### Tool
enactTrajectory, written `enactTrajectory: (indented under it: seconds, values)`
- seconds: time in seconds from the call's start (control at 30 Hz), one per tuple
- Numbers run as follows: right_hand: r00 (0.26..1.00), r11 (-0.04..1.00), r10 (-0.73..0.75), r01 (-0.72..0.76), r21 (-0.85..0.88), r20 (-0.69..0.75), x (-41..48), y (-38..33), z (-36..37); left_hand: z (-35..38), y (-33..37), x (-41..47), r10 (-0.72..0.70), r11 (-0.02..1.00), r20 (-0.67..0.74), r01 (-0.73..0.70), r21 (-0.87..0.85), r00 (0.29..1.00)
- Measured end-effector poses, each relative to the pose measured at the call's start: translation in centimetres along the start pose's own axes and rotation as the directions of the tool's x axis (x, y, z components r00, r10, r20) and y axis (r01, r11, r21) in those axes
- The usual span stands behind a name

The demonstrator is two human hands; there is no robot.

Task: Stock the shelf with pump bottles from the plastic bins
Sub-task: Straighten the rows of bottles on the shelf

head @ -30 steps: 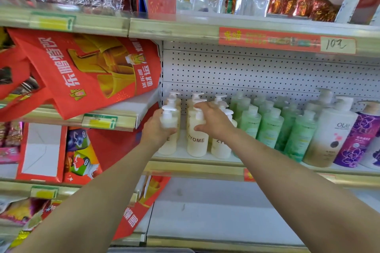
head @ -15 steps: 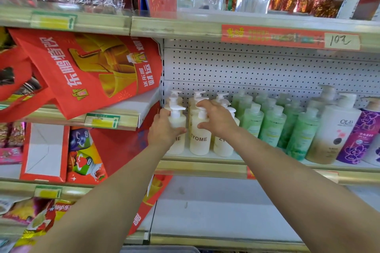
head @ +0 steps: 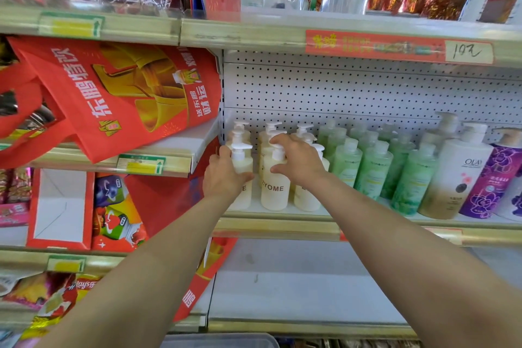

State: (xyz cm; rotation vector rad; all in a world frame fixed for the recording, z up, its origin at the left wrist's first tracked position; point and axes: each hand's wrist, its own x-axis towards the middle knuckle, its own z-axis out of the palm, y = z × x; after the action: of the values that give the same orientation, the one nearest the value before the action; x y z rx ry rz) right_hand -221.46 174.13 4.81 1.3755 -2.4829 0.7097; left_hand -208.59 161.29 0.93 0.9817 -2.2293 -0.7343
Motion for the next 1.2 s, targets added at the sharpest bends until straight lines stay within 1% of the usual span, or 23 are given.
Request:
enactTrajectory:
  seconds: [0.37, 0.4, 0.47, 0.5, 0.53, 0.6, 0.63, 0.67, 0.73, 0.83, 0.93, 1.1, 1.2]
  values:
    - [1.0, 1.0, -0.004, 0.004, -0.017, 0.009, 0.3, 0.0, 0.1, -0.4, 0.2, -0.1, -0.009, 1.0, 0.028, 0.009, 0.0, 1.0]
    - [1.0, 1.0, -0.003, 0.004, -0.011, 0.027, 0.3, 0.1, 0.1, -0.4, 0.2, -0.1, -0.013, 1.0, 0.035, 0.013, 0.001, 0.999]
    - [0.998, 0.997, 0.009, -0.013, 0.075, 0.06, 0.0, 0.1, -0.6, -0.3, 0.4, -0.3, -0.009, 1.0, 0.019, 0.009, -0.008, 1.0]
    - [0.999, 0.991, 0.01, -0.015, 0.133, 0.042, -0.1, 0.1, -1.2, -0.3, 0.5, -0.4, 0.009, 1.0, -0.029, -0.01, -0.023, 1.0]
    - [1.0, 0.985, 0.006, -0.003, 0.172, -0.019, -0.3, 0.3, -1.9, -0.2, 0.7, -0.5, 0.05, 0.998, -0.104, -0.054, -0.039, 0.993]
    - [0.98, 0.981, 0.011, 0.029, 0.194, -0.199, -0.6, 1.0, -3.4, 0.0, 1.4, -0.8, 0.203, 0.974, -0.257, -0.222, -0.049, 0.945]
    - [0.967, 0.982, 0.024, 0.025, 0.189, -0.255, -0.8, 1.5, -4.1, 0.2, 2.0, -1.1, 0.281, 0.952, -0.285, -0.304, -0.041, 0.917]
    - [0.962, 0.985, 0.043, 0.004, 0.17, -0.268, -0.9, 2.0, -4.6, 0.5, 2.6, -1.3, 0.342, 0.93, -0.276, -0.365, -0.034, 0.898]
    - [0.976, 0.99, 0.108, -0.089, 0.107, -0.191, -1.4, 3.2, -5.1, 1.4, 3.6, -1.9, 0.41, 0.904, -0.191, -0.426, -0.048, 0.892]
    - [0.981, 0.979, 0.192, -0.19, 0.076, -0.025, -2.5, 4.6, -4.4, 3.1, 4.3, -2.1, 0.41, 0.909, -0.024, -0.411, -0.075, 0.912]
    - [0.975, 0.972, 0.22, -0.222, 0.078, 0.035, -3.3, 5.1, -3.4, 4.3, 4.3, -1.8, 0.406, 0.914, 0.073, -0.406, -0.01, 0.911]
    - [0.984, 0.984, 0.18, -0.18, -0.01, -0.006, -3.2, 5.4, -2.9, 4.9, 4.7, -1.3, 0.392, 0.919, 0.097, -0.393, -0.005, 0.915]
    - [0.985, 0.985, 0.166, -0.167, -0.031, -0.04, -3.1, 5.5, -2.5, 5.0, 4.8, -1.4, 0.439, 0.897, 0.048, -0.441, 0.036, 0.897]
